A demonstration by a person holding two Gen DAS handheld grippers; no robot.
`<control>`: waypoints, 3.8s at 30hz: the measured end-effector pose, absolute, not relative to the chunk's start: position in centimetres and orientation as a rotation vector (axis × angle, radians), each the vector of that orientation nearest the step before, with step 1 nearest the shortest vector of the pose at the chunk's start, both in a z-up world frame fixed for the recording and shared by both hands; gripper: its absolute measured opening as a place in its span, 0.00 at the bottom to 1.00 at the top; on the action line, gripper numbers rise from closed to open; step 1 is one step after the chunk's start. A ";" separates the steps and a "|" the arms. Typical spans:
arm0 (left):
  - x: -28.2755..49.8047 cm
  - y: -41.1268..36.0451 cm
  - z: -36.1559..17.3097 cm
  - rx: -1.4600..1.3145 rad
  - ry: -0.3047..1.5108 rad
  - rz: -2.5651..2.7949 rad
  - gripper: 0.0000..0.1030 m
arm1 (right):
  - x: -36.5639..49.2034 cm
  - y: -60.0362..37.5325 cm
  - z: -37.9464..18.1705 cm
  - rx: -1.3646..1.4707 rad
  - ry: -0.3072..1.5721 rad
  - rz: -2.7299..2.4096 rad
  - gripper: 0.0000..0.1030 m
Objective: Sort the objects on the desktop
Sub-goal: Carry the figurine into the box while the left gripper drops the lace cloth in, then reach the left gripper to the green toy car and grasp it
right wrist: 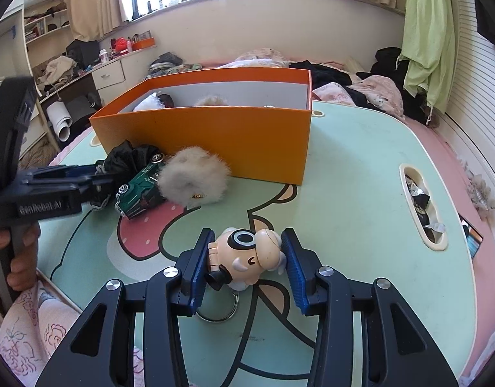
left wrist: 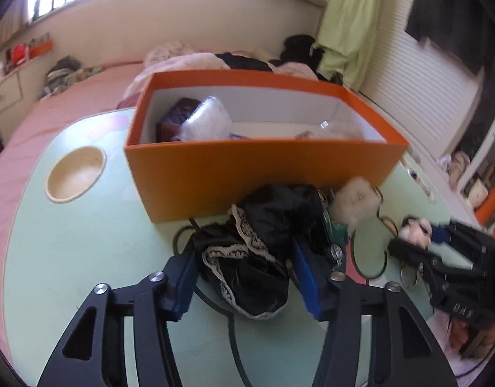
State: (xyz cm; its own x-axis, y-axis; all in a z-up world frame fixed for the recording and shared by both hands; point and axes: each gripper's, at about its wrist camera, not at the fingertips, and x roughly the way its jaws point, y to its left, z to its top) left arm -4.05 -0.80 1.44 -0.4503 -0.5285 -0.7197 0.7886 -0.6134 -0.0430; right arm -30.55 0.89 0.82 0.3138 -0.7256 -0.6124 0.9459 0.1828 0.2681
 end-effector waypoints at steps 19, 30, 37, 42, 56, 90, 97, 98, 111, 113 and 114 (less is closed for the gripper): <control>-1.0 4.7 5.4 0.634 0.290 -2.066 0.30 | -30.0 2.5 2.4 0.581 0.347 -1.245 0.43; -6.2 -2.1 10.9 0.697 0.249 -2.034 0.30 | -28.8 -1.8 10.2 0.485 0.277 -1.240 0.43; -7.5 -6.5 9.6 0.727 0.343 -1.926 0.51 | -27.0 -9.0 9.7 0.518 0.368 -1.295 0.47; -6.0 -4.1 8.8 0.694 0.321 -1.949 0.77 | -28.7 -8.9 8.0 0.611 0.331 -1.311 0.63; -4.1 4.0 2.9 0.840 0.292 -1.969 0.96 | -29.3 2.0 3.6 0.498 0.552 -1.263 0.78; -2.8 1.9 0.3 0.887 0.416 -1.925 1.00 | -30.1 1.1 0.0 0.673 0.504 -1.234 1.00; -3.7 3.3 2.1 0.836 0.311 -2.027 0.80 | -30.4 1.0 -0.1 0.676 0.487 -1.241 1.00; -4.2 3.7 2.5 0.833 0.271 -2.053 0.79 | -30.5 1.0 -0.1 0.677 0.486 -1.243 1.00; -9.1 1.5 1.4 1.011 0.306 -2.113 0.22 | -31.0 0.9 -0.1 0.698 0.475 -1.284 1.00; -7.7 1.7 1.6 0.963 0.339 -2.101 0.22 | -31.0 0.9 -0.1 0.699 0.474 -1.280 1.00; -6.9 2.0 1.7 0.932 0.348 -2.094 0.22 | -31.1 1.0 0.0 0.701 0.467 -1.276 1.00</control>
State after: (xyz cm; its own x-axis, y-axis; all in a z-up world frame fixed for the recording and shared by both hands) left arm -6.87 1.96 1.72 -0.4084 -0.5609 -0.7202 0.7638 -0.6420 0.0669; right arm -31.05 0.97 0.00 0.2430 -0.6994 -0.6721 0.9681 0.1311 0.2136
